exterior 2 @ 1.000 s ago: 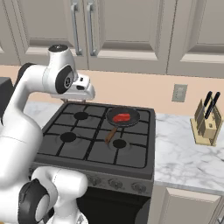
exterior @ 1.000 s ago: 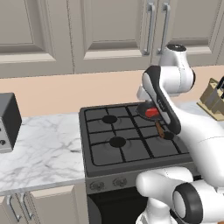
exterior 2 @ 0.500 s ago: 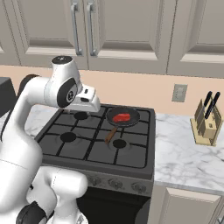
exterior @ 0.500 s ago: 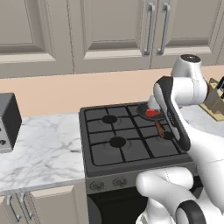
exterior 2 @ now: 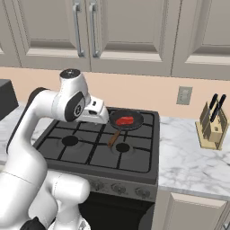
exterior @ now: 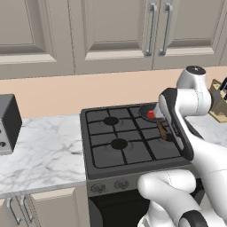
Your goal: Pick up the pan with the steak in it and place it on the dining table. Then place the steak on the plate.
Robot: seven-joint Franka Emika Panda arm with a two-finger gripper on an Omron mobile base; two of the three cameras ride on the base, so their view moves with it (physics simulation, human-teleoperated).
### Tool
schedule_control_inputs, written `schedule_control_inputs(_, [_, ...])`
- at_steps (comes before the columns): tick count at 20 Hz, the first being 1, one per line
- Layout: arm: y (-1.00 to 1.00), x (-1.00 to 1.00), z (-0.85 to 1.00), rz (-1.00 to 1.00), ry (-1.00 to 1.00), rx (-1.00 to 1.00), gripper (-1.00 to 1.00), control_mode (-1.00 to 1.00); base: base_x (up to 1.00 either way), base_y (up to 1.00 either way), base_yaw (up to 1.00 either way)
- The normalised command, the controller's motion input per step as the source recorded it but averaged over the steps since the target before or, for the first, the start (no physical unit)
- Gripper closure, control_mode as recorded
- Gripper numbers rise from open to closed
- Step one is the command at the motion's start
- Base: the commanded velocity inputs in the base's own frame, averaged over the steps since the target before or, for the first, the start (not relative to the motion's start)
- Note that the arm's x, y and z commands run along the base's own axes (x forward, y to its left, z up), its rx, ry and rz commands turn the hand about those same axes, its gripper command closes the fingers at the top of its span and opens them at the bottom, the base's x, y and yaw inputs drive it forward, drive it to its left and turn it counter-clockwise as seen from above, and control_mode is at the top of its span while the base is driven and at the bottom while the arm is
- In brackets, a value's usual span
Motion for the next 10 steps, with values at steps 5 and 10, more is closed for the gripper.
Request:
schedule_control_inputs(5, [-0.16, 0.14, -0.36, -0.02, 0.0, 0.0, -1.0, -1.0, 0.0, 0.0, 0.0])
schedule_control_inputs(10, [-0.19, 0.14, -0.41, -0.03, 0.0, 0.0, -1.0, -1.0, 0.0, 0.0, 0.0])
